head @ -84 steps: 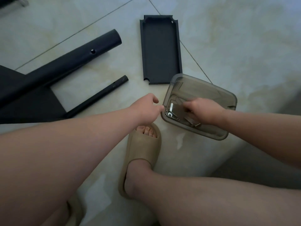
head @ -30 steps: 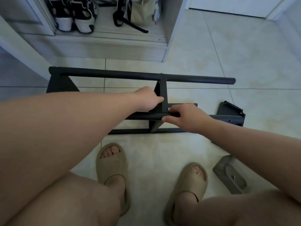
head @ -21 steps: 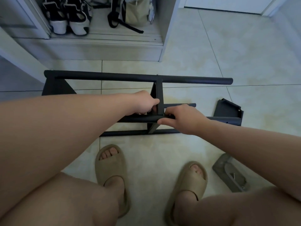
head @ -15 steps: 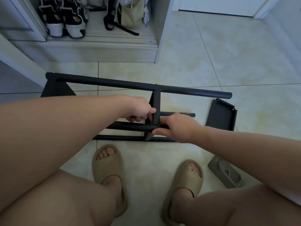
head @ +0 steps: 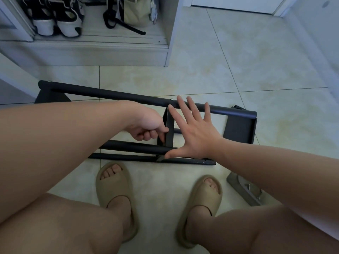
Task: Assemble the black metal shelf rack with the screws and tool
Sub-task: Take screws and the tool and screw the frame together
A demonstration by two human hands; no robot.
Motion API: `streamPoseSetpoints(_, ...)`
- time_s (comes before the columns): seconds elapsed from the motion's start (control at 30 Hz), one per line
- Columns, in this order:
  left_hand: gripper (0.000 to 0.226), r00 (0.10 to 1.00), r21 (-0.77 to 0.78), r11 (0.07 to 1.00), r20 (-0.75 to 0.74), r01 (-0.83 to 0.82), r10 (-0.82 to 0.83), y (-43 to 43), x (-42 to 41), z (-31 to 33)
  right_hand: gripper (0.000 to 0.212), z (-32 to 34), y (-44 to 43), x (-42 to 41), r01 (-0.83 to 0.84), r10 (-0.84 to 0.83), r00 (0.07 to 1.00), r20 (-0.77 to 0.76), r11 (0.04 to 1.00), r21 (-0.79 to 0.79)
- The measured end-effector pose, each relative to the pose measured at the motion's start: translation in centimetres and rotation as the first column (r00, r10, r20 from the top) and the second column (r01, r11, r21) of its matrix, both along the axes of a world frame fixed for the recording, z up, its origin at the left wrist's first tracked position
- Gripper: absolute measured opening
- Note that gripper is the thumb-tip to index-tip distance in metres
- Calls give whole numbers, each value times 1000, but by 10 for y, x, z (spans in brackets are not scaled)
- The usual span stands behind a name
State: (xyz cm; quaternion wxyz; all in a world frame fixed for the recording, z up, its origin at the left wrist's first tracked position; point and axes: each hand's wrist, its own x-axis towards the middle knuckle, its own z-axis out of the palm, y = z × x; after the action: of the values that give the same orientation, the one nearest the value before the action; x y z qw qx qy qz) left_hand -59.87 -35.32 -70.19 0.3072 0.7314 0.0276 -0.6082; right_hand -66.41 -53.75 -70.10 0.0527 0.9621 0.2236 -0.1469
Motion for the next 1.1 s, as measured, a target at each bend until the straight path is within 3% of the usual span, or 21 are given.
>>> streamPoseSetpoints(0.23,35,980,-99,992,-193,-76,56,15,16,-19,138,-17,-4,12,-49,49,999,-15,999,13)
streamPoseSetpoints(0.33,31,971,-116,981,-203,-154,128,15,20,-36,135,-20,-4,14,-44,45,999,-13,998,41)
streamPoseSetpoints(0.53,48,935,-168,942,-259,-291,242,10,27,-72,135,-24,-3,13,-44,46,999,-29,997,58)
streamPoseSetpoints(0.77,42,905,-237,944,-408,-229,117,9,25,-84,137,-21,-1,13,-45,46,998,-34,998,47)
streamPoseSetpoints(1.1,14,948,-269,960,-318,-84,-6,7,39,-92,139,-23,-1,15,-33,37,997,-65,998,58)
